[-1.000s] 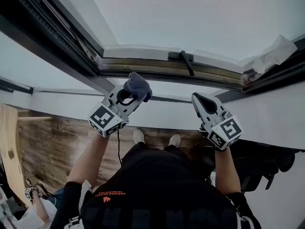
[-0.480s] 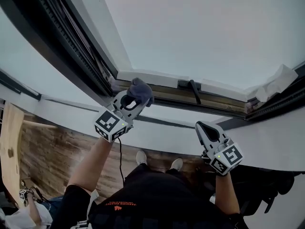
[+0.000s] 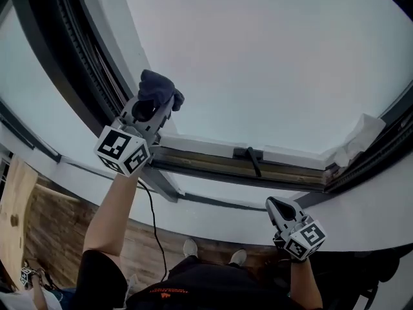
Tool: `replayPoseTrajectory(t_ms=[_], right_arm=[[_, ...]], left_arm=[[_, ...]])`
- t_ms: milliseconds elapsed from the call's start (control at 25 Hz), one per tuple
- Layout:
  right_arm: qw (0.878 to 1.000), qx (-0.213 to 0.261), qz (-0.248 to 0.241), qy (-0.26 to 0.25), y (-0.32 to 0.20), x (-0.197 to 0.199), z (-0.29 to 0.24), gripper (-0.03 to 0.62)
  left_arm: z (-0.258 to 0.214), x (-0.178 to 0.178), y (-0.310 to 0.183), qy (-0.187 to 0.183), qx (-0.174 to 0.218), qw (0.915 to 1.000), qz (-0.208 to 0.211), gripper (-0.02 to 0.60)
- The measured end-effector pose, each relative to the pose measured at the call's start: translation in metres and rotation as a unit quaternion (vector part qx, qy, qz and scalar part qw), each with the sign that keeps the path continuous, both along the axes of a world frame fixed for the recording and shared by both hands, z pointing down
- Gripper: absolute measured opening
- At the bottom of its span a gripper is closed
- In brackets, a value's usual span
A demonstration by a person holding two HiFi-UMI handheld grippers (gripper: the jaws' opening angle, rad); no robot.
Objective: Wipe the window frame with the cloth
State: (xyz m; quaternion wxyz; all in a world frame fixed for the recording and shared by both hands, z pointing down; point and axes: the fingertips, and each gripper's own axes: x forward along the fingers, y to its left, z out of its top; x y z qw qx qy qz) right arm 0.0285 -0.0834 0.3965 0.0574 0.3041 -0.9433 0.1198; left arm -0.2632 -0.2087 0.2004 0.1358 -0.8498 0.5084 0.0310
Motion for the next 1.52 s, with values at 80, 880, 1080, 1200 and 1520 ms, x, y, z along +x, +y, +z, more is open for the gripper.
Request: replayPoseTrajectory(t_ms=[80,880,1080,1200,1520], right_arm=[[1.000,0.003,0.004,-0.004,0.000,0.010,-0.001,0.003],[0.997,0.039,0.061,-0.025,-0.008,0.072,-0.022,0.003],[0.997,0.037,0.058,-0.029,-0.007,0.061,-0.018,0.003],[0.997,0.034,0.057,-0.033,-0.007,0.059,-0.015,0.003],[0.996,0.037,0.064,-0.048,-0.007,0.072,-0.014,0.003]], left_arm=[[-0.033,-0.005,-0.003,-0.002,0.023,0.9997,-0.009,0.098],[-0.129,-0.032,-0.032,-0.050,0.043,0.9947,-0.079,0.095],[-0.123,-0.007,-0.039,-0.058,0.034,0.9962,-0.055,0.092],[-0.117,0.012,-0.040,-0.064,0.029,0.9968,-0.038,0.092],[-0.097,0.101,-0.045,-0.090,0.015,0.9954,0.026,0.092]])
